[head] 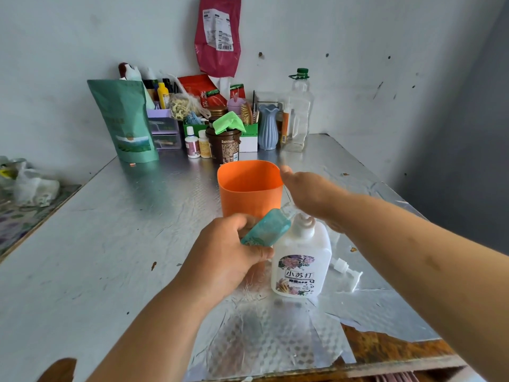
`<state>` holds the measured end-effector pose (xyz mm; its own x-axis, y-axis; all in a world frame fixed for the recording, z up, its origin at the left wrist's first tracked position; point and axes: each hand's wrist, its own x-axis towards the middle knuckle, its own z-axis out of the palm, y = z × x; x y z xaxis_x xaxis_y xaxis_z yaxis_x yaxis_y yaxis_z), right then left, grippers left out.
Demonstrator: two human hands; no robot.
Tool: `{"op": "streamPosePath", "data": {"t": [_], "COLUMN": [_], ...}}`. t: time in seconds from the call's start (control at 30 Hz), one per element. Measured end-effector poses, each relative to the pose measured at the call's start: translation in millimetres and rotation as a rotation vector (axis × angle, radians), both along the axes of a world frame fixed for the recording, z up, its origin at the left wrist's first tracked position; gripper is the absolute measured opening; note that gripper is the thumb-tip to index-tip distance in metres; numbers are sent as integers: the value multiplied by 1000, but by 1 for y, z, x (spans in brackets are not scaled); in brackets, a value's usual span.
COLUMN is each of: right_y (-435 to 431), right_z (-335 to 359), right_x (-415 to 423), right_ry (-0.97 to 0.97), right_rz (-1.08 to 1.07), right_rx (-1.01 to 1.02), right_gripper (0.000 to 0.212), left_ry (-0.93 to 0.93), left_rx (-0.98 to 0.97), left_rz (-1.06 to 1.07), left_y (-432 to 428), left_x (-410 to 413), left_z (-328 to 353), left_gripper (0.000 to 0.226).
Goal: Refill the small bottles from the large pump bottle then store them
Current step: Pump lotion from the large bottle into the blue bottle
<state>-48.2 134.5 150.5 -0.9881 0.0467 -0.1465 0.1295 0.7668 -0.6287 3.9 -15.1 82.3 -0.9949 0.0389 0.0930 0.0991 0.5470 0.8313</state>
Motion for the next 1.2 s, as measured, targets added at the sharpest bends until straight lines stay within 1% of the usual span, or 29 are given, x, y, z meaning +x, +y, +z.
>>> {"op": "streamPosePath", "data": {"t": [0.07,0.17,0.23,0.27,0.33,0.37,0.53,0.7,0.8,0.97,1.03,1.07,1.13,1.2], "right_y": [-2,-2,-1,0,2,3,-2,-1,0,-3,-5,-5,-3,-1], "right_z": [-6,-8,-4,-3,1,3,10,9,7,-3,-7,-7,-4,1], "right_x": [-3,-3,0,1,1,1,5,7,5,0,-2,-1,0,2], "right_ry": [15,-7,-20,-21,-21,-17,-14,-27,-24,6,11,7,6,-9], "right_rz": [-8,-27,0,29,20,22,25,103,112,69,41,25,47,30], "right_rx": [43,8,-16,-33,-116,-121,-111,22,84,140,122,93,58,-69], "right_gripper": [40,37,43,48,63,67,66,56,49,34,27,27,40,60], "left_ry": [-9,-13,-7,-2,7,12,17,5,-5,-13,-27,-27,-19,-11], "left_rx": [-6,2,7,12,14,10,-7,6,15,25,29,31,34,25], "left_rz": [1,1,5,6,4,4,8,6,-3,-5,-4,-6,-9,-8], "left_y": [0,1,2,2,2,2,1,1,2,2,2,3,3,3], "left_x": [0,1,1,1,1,1,1,1,0,-2,-1,0,1,1], "left_z": [-3,-6,-5,-4,-1,1,5,3,1,-7,-9,-9,-8,-5], "left_gripper": [32,31,31,30,30,30,29,28,30,33,34,34,31,27]}}
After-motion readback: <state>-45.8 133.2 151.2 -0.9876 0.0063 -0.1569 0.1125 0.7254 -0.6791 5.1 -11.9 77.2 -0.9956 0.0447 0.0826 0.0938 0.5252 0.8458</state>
